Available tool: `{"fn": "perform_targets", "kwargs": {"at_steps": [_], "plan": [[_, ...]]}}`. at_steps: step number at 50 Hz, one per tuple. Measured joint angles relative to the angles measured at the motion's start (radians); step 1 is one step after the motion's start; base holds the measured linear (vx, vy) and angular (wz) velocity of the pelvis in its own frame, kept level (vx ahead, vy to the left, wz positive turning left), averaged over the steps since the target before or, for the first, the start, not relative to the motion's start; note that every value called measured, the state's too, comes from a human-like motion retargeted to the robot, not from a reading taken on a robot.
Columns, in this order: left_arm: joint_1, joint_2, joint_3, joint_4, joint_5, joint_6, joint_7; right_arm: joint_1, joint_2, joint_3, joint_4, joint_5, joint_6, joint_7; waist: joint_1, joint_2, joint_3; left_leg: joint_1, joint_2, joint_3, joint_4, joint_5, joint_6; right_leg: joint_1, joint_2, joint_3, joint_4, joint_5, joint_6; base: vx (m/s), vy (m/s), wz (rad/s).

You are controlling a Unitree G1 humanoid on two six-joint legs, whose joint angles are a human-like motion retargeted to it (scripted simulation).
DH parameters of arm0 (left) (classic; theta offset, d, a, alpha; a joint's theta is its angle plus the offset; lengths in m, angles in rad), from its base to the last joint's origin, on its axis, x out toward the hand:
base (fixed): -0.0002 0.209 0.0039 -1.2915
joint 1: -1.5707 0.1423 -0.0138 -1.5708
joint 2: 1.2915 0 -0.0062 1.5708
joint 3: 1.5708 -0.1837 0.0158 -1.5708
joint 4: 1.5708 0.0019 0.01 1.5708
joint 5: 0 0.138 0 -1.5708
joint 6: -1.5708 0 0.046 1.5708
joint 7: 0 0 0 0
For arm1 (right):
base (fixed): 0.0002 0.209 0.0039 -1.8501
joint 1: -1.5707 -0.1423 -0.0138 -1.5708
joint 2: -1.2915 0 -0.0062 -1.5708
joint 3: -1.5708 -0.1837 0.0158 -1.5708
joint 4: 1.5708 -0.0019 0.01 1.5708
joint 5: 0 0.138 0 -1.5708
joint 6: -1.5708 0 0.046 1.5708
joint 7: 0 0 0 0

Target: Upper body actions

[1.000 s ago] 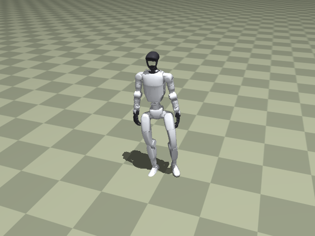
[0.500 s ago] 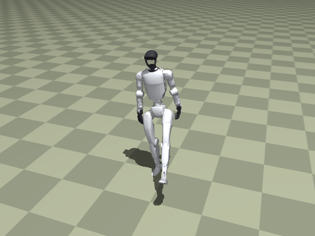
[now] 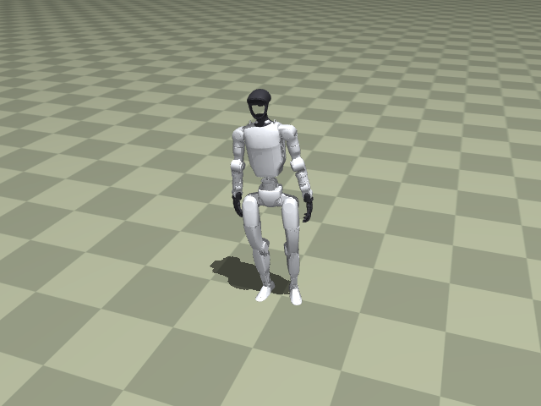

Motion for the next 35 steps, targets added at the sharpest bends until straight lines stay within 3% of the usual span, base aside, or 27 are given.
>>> {"fn": "perform_targets", "kwargs": {"at_steps": [4,11,22,35], "plan": [[-0.015,0.000,-0.010,0.006,0.037,-0.001,-0.022,-0.026,0.009,0.007,0.013,0.027,0.008,-0.007,-0.062,0.018,-0.042,-0.039,-0.005,-0.051,-0.056,0.045,-0.024,-0.037,-0.012,-0.047,-0.010,0.000,0.017,0.00,0.14,0.56],[-0.051,0.030,-0.049,-0.013,0.051,0.001,-0.034,-0.052,0.064,0.046,-0.013,0.089,-0.026,0.027,-0.007,-0.044,0.014,-0.042,-0.037,-0.041,-0.024,0.036,0.001,-0.021,-0.053,-0.042,-0.015,0.018,0.032,0.01,0.10,-0.02],[0.007,0.029,-0.008,0.051,0.037,0.007,-0.034,-0.079,0.102,0.152,-0.091,-0.045,-0.106,0.080,0.034,-0.095,0.020,-0.033,-0.078,-0.032,-0.027,0.031,0.034,-0.010,-0.104,-0.035,-0.003,0.015,0.073,0.05,0.13,-0.02],[0.061,0.023,0.072,0.093,0.044,0.022,-0.046,-0.053,0.058,0.065,-0.064,0.009,-0.096,0.059,0.137,-0.114,0.015,0.036,-0.143,0.002,-0.034,-0.032,0.088,-0.009,-0.173,0.010,0.107,-0.024,0.142,0.12,0.26,-0.17]]}}
